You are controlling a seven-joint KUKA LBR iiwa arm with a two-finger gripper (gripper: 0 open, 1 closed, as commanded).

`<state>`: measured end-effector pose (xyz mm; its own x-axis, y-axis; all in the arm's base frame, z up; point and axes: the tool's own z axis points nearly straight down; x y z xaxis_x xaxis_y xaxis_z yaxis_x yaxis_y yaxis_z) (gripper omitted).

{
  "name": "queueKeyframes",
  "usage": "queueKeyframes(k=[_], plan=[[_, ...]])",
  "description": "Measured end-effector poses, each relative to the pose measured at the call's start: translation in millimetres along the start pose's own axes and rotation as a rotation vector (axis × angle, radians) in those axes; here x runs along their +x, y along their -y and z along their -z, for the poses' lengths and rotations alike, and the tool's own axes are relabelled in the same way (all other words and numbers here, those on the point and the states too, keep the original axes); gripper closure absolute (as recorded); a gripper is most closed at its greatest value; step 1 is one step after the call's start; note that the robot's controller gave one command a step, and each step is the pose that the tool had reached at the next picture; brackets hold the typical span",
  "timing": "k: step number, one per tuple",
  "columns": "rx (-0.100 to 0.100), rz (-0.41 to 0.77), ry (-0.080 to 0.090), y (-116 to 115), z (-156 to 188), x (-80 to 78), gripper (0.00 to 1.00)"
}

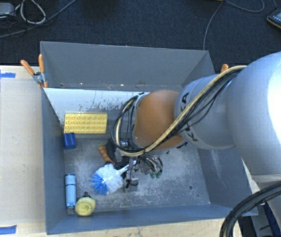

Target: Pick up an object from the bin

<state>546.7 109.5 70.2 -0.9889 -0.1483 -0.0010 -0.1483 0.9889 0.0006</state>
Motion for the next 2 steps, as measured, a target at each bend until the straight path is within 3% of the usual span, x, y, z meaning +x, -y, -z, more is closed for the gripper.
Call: queueKeyframes(k=[1,2], plan=[[-0.002,0.022,0.004,17.6,-0.3,-10.1,0.0],[-0.003,0.006,-0.002,-0.9,-0.1,-1.2,1.0]])
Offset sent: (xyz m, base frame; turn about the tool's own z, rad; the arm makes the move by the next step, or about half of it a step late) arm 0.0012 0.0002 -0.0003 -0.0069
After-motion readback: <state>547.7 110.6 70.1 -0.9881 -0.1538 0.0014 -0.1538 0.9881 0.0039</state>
